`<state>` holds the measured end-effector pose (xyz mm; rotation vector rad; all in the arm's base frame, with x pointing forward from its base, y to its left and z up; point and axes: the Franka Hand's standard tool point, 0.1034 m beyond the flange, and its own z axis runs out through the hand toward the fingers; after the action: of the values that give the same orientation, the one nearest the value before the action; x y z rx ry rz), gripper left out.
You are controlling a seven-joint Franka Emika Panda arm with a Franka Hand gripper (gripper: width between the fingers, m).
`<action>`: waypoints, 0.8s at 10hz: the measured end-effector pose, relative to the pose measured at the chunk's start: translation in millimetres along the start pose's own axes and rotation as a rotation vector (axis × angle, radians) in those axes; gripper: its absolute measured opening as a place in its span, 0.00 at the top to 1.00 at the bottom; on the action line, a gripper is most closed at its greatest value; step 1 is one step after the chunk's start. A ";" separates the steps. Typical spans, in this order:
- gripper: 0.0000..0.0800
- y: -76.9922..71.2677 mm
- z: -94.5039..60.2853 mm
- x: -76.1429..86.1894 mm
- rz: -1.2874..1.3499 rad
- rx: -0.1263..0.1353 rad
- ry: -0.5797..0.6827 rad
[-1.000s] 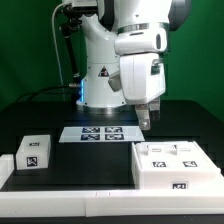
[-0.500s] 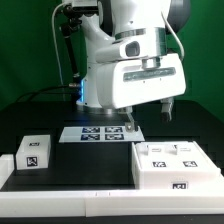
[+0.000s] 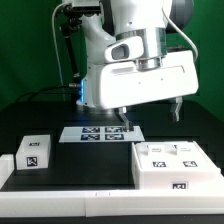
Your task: Assemble cabinet
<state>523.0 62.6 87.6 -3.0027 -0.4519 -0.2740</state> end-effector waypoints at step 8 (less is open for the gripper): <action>0.00 -15.1 16.2 -11.8 0.516 0.015 -0.007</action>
Offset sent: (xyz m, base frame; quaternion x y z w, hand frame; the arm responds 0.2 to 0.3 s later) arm -0.0072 -0.0122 -0.0240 -0.0289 0.0145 0.2232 0.9742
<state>510.0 75.5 70.5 -2.9672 0.3214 -0.2116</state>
